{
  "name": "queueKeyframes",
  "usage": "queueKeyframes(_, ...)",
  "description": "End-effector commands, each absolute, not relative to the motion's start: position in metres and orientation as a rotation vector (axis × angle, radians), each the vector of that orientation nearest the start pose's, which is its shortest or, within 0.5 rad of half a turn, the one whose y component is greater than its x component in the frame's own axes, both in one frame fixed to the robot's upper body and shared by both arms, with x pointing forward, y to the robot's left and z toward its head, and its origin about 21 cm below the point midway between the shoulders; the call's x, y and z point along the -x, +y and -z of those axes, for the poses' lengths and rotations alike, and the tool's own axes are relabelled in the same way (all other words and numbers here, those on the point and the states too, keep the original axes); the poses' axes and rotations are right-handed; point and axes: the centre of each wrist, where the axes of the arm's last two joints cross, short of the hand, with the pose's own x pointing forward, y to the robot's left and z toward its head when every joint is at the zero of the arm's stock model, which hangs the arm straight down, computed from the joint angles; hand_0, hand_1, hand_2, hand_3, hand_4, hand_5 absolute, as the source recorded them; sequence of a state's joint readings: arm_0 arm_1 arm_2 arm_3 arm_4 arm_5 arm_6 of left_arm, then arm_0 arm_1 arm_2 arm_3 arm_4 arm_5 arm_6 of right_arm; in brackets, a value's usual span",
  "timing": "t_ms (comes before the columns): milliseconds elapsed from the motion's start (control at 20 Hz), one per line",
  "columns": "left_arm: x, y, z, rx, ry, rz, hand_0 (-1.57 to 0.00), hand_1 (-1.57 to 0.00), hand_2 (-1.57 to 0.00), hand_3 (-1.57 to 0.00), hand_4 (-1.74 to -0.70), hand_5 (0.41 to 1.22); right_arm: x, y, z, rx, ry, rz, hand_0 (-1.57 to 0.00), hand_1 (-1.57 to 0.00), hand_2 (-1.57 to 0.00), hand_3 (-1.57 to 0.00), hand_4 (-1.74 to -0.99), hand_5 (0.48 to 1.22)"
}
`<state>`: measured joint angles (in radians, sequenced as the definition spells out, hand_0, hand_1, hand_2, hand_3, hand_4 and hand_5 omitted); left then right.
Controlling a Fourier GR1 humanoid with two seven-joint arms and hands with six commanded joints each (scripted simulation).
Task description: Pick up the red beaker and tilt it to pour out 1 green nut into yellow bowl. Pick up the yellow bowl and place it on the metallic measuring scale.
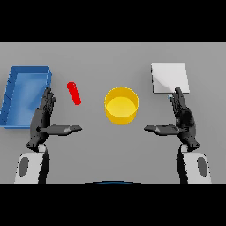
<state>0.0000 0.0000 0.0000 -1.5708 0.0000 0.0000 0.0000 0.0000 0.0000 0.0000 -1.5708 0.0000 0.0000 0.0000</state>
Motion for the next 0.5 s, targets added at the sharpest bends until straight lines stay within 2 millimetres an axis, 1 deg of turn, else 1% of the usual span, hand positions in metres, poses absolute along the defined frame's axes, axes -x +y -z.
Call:
queueKeyframes(0, -0.247, 0.229, 0.003, 0.000, -1.572, -0.001, 0.00, 0.00, 0.00, 0.00, -1.20, 0.677, -0.248, -0.228, 0.003, 0.001, -1.571, 0.001, 0.00, 0.00, 0.00, 0.00, -1.177, 0.572)
queueKeyframes(200, -0.241, 0.228, 0.004, 0.002, -1.578, 0.000, 0.00, 0.00, 0.00, 0.00, -1.20, 0.677, -0.249, -0.230, 0.003, 0.002, -1.570, 0.001, 0.00, 0.00, 0.00, 0.00, -1.177, 0.572)
queueKeyframes(250, -0.238, 0.229, 0.007, 0.002, -1.570, 0.003, 0.00, 0.00, 0.00, 0.00, -1.20, 0.677, -0.251, -0.232, 0.004, 0.004, -1.567, -0.002, 0.00, 0.00, 0.00, 0.00, -1.177, 0.572)
queueKeyframes(300, -0.230, 0.231, 0.001, -0.020, -1.608, 0.080, 0.00, 0.00, 0.00, 0.00, -1.20, 0.677, -0.245, -0.234, 0.001, 0.081, -1.609, -0.102, 0.00, 0.00, 0.00, 0.00, -1.177, 0.572)
queueKeyframes(350, -0.224, 0.229, -0.001, -0.028, -1.620, 0.126, 0.00, 0.00, 0.00, 0.00, -1.20, 0.677, -0.241, -0.236, -0.002, 0.122, -1.626, -0.166, 0.00, 0.00, 0.00, 0.00, -1.178, 0.573)
queueKeyframes(400, -0.217, 0.229, -0.004, -0.031, -1.628, 0.147, 0.00, 0.00, 0.00, 0.00, -1.20, 0.677, -0.240, -0.237, -0.005, 0.146, -1.636, -0.202, 0.00, 0.00, 0.00, 0.00, -1.183, 0.576)
queueKeyframes(450, -0.218, 0.228, -0.011, -0.044, -1.620, 0.167, 0.00, 0.00, 0.00, 0.00, -1.20, 0.674, -0.240, -0.235, -0.007, 0.147, -1.635, -0.217, 0.00, 0.00, 0.00, 0.00, -1.190, 0.579)
